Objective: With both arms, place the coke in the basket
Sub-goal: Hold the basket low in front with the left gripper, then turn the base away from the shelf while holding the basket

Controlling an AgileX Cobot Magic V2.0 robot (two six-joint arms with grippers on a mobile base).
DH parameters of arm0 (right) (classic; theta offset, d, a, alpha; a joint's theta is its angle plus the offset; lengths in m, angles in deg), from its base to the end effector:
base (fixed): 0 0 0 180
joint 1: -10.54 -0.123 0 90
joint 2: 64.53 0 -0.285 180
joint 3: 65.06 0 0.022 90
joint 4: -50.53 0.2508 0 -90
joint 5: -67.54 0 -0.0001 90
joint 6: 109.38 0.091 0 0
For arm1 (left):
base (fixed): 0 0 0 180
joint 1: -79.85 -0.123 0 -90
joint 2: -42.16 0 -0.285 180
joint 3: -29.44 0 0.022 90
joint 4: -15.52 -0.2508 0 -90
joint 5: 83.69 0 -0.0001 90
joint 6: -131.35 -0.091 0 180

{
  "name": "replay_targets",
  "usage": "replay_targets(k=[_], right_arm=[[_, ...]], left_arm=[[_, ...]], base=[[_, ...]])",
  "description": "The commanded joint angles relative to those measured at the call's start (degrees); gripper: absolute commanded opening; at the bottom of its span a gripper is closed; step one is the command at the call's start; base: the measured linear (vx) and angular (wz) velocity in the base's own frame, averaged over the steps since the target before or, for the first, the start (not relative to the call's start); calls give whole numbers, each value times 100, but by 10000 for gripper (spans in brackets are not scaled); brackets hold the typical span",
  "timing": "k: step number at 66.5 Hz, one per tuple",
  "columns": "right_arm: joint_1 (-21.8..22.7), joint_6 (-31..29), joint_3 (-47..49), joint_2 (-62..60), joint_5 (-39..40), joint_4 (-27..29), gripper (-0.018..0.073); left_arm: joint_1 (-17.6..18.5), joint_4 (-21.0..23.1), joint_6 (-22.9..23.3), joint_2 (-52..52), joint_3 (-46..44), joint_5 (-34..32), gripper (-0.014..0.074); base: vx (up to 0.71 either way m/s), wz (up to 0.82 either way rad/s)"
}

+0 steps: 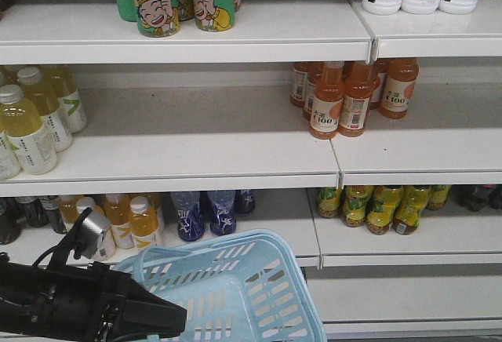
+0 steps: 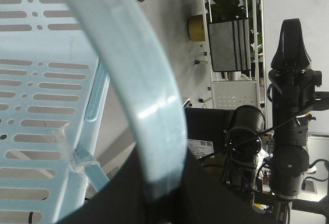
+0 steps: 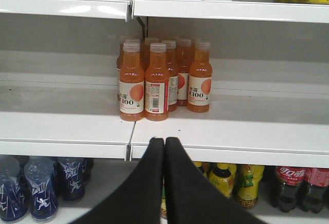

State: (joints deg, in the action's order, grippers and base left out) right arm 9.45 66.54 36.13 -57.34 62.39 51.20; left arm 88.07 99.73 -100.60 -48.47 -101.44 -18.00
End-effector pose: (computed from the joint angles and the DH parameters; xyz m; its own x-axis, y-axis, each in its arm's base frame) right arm 0.0569 0.0012 0.1962 -0.0188 -0.0599 -0.9980 -0.0212 0.9980 -0.0595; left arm 0.1859 -0.1103 0.1968 -0.9951 -0.0310 -0.0940 0.0754 0.3778 -0.9228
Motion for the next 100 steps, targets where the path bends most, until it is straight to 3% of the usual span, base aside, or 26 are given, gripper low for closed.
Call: replay_targets(k=[1,60,100], right_arm=[[32,-8,-43,-73,415,-25,-10],[32,-8,-43,-73,415,-25,-10],[32,-8,-43,-73,415,-25,-10]], left_arm=[[24,407,-61,184,-98,400,-8],[24,407,-61,184,-98,400,-8],[24,407,-61,184,-98,400,-8]], base=[[0,0],[-1,-4],[-5,-39]])
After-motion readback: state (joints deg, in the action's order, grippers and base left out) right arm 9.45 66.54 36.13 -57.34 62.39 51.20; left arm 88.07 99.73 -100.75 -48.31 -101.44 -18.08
